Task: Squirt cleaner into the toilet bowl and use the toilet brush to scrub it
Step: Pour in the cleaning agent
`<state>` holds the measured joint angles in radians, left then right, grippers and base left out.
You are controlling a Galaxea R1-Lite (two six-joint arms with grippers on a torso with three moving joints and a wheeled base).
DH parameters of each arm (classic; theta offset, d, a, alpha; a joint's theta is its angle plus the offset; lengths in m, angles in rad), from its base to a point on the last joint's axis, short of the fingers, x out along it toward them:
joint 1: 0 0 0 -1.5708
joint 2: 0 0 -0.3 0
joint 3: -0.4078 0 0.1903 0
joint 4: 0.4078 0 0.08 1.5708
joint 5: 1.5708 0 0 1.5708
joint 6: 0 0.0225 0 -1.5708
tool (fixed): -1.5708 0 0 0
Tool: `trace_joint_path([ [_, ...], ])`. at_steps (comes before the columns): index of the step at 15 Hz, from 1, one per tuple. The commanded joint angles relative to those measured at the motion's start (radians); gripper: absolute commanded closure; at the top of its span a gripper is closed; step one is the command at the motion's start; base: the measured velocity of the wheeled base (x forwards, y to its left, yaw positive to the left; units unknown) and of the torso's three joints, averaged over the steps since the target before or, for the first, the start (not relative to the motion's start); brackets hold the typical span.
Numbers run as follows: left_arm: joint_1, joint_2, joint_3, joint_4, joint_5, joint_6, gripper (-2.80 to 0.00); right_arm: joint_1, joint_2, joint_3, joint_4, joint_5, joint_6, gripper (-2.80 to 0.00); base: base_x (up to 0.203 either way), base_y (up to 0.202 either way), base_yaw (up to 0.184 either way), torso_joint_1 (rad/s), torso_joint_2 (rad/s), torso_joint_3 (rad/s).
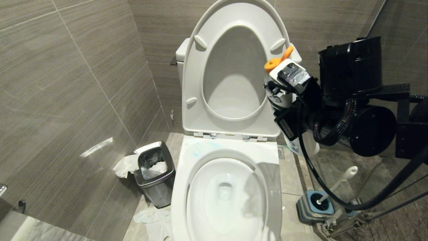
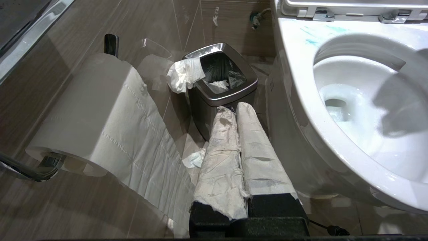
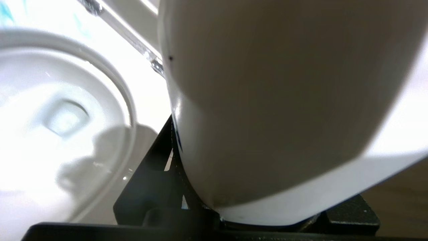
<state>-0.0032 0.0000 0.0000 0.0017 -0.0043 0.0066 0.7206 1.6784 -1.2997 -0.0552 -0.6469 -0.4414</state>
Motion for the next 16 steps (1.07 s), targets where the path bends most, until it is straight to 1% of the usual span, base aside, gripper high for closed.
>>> trace_joint_path([
  [1,0.000,0.000,0.000,0.000,0.000,0.000,0.00,-0.001,0.036,-0.008,0.002,-0.012,-0.109,0.00,0.000,0.000,0.000,0.000,0.00,0.000],
  [7,0.000,0.000,0.000,0.000,0.000,0.000,0.00,-0.007,0.148,-0.052,-0.007,-0.017,-0.369,0.00,0.000,0.000,0.000,0.000,0.00,0.000],
  [10,0.000,0.000,0.002,0.000,0.000,0.000,0.00,-0.007,0.184,-0.083,-0.006,-0.038,-0.450,0.00,0.000,0.000,0.000,0.000,0.00,0.000],
  [11,0.000,0.002,0.001,0.000,0.000,0.000,0.00,-0.007,0.199,-0.096,-0.006,-0.055,-0.465,0.00,0.000,0.000,0.000,0.000,0.00,0.000],
  [13,0.000,0.002,0.002,0.001,0.000,0.000,0.00,-0.006,0.232,-0.124,-0.005,-0.120,-0.508,0.00,0.000,0.000,0.000,0.000,0.00,0.000],
  [15,0.000,0.001,0.000,0.000,0.000,0.000,0.00,-0.007,0.248,-0.145,-0.005,-0.133,-0.578,0.00,0.000,0.000,0.000,0.000,0.00,0.000],
  [16,0.000,0.002,0.000,0.000,0.000,0.000,0.00,-0.007,0.261,-0.167,-0.005,-0.135,-0.594,0.00,0.000,0.000,0.000,0.000,0.00,0.000],
])
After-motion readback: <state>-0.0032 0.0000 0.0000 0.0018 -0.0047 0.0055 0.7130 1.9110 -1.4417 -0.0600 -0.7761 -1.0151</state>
